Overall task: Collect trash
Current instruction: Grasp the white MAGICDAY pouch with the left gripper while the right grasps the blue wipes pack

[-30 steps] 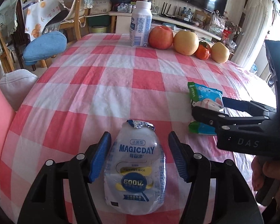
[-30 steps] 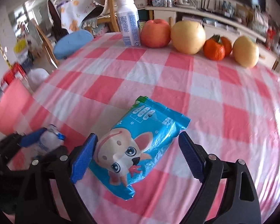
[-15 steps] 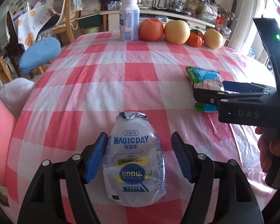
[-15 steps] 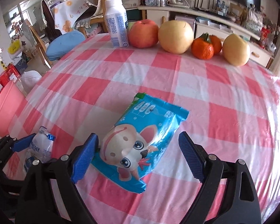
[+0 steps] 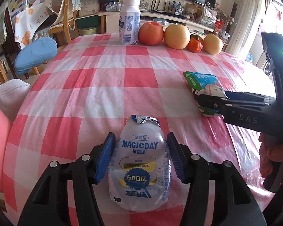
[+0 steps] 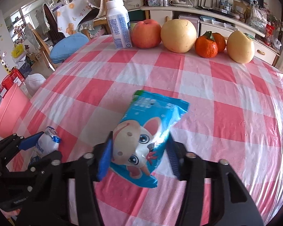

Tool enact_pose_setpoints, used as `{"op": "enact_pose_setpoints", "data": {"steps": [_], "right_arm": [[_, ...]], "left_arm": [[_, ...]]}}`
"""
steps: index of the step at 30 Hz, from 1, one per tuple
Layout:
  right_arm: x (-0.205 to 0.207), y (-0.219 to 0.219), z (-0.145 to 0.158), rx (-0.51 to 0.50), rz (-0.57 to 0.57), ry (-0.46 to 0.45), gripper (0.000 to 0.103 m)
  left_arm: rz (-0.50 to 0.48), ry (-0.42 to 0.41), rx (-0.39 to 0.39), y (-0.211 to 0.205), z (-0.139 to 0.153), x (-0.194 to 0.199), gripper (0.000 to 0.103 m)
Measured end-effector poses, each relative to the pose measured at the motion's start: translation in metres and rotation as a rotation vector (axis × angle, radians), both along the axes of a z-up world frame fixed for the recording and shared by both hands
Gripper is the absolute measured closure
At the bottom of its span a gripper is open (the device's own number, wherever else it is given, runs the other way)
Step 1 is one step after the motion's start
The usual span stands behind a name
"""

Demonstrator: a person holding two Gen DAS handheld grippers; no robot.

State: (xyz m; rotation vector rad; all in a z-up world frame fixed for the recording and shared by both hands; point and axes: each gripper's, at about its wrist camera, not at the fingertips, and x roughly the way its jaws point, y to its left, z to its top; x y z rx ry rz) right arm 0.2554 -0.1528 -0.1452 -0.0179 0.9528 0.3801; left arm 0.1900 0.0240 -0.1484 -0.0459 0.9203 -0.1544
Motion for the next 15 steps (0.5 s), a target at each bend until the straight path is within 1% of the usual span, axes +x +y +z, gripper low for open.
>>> {"op": "enact_pose_setpoints", "data": {"steps": [7, 10, 15], "right_arm": [[-0.001, -0.003, 0.002, 0.016, 0.001, -0.015, 0.061], [-0.003, -0.003, 0.003, 0.015, 0.002, -0.025, 0.062], [-0.006, -0.002, 0.004, 0.015, 0.0, -0.042, 0.064]], "left_arm": [[0.014, 0.003, -0.058, 0.011, 0.001, 0.007, 0.046], [0.027, -0.016, -0.092, 0.019, 0.006, 0.009, 0.046], [0.04, -0.052, -0.108, 0.028, 0.016, 0.01, 0.046]]}}
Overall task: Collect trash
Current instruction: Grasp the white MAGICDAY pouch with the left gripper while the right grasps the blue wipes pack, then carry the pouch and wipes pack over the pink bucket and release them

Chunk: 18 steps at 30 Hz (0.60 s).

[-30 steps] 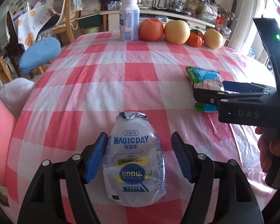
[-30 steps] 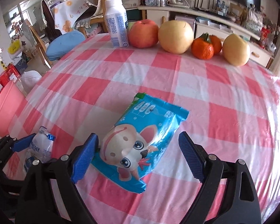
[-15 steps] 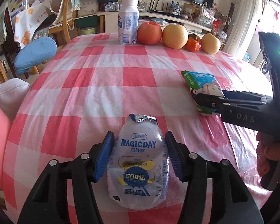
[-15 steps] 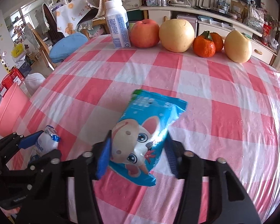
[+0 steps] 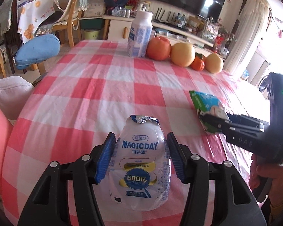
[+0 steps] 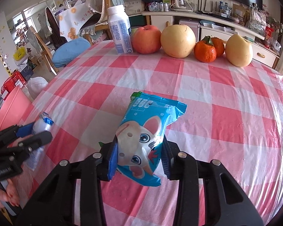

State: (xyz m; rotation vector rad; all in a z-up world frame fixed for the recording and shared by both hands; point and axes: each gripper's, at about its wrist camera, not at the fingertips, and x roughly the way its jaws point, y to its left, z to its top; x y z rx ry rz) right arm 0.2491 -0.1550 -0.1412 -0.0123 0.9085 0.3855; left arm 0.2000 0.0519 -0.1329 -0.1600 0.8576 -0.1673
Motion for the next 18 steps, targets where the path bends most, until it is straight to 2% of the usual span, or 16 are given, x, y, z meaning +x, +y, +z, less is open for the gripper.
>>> {"op": "enact_pose_setpoints", "data": {"steps": [10, 18], "right_arm": [[-0.021, 0.016, 0.01, -0.019, 0.028, -0.048, 0.064], [-0.036, 0.031, 0.011, -0.023, 0.031, -0.048, 0.064]], "left_arm": [[0.053, -0.088, 0.003, 0.027, 0.026, -0.005, 0.046], [0.114, -0.144, 0.006, 0.057, 0.042, -0.013, 0.046]]}}
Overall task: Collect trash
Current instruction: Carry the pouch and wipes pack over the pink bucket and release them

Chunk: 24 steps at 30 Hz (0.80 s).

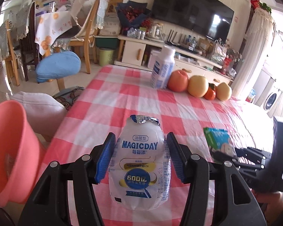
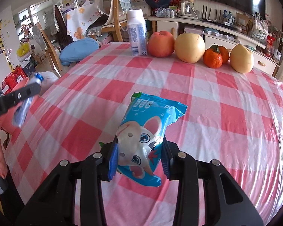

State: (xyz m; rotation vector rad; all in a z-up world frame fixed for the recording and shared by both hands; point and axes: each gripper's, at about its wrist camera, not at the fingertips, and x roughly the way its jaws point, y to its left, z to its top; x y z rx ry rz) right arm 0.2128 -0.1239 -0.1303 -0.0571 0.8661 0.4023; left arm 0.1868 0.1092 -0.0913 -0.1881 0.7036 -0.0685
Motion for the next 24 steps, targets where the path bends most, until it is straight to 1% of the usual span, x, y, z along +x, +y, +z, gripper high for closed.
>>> {"op": "enact_pose_setpoints", "data": {"steps": [6, 9, 16, 24], "right_arm": [[-0.011, 0.021, 0.008, -0.011, 0.029, -0.014, 0.064], [-0.016, 0.032, 0.015, -0.014, 0.045, -0.026, 0.064], [-0.024, 0.056, 0.026, 0.019, 0.082, -0.023, 0.064], [-0.033, 0.091, 0.037, 0.027, 0.141, -0.033, 0.064]], "left_arm": [[0.035, -0.035, 0.019, 0.017, 0.007, -0.008, 0.046], [0.054, -0.045, 0.012, 0.025, 0.01, -0.011, 0.046], [0.102, -0.064, 0.01, 0.047, 0.014, -0.02, 0.046], [0.156, -0.083, -0.003, 0.069, 0.017, -0.027, 0.046]]}}
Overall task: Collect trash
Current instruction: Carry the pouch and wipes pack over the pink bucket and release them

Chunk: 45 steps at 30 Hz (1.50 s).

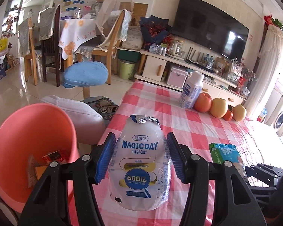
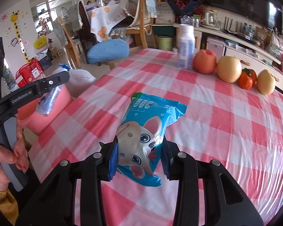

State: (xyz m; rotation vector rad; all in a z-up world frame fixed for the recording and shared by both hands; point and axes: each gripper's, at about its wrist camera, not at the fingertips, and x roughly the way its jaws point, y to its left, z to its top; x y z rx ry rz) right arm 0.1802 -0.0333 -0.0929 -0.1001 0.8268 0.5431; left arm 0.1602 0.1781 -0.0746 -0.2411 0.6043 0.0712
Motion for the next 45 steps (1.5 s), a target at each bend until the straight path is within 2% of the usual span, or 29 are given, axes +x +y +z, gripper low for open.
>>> {"op": "enact_pose_setpoints", "data": {"steps": [22, 34, 40, 43, 45], "right_arm": [[-0.02, 0.107, 0.036, -0.015, 0.195, -0.055, 0.064], [-0.017, 0.198, 0.055, 0.027, 0.364, -0.062, 0.064], [-0.011, 0.242, 0.045, 0.027, 0.432, -0.043, 0.063], [-0.008, 0.258, 0.031, -0.001, 0.464, -0.019, 0.059], [-0.008, 0.259, 0.026, -0.004, 0.447, -0.024, 0.043]], "left_arm": [[0.182, -0.057, -0.082, 0.078, 0.006, -0.028, 0.046], [0.393, -0.067, -0.23, 0.164, -0.007, -0.056, 0.046], [0.465, -0.04, -0.29, 0.189, -0.022, -0.059, 0.046], [0.502, -0.02, -0.324, 0.2, -0.03, -0.061, 0.045], [0.52, -0.016, -0.342, 0.202, -0.032, -0.062, 0.032]]}}
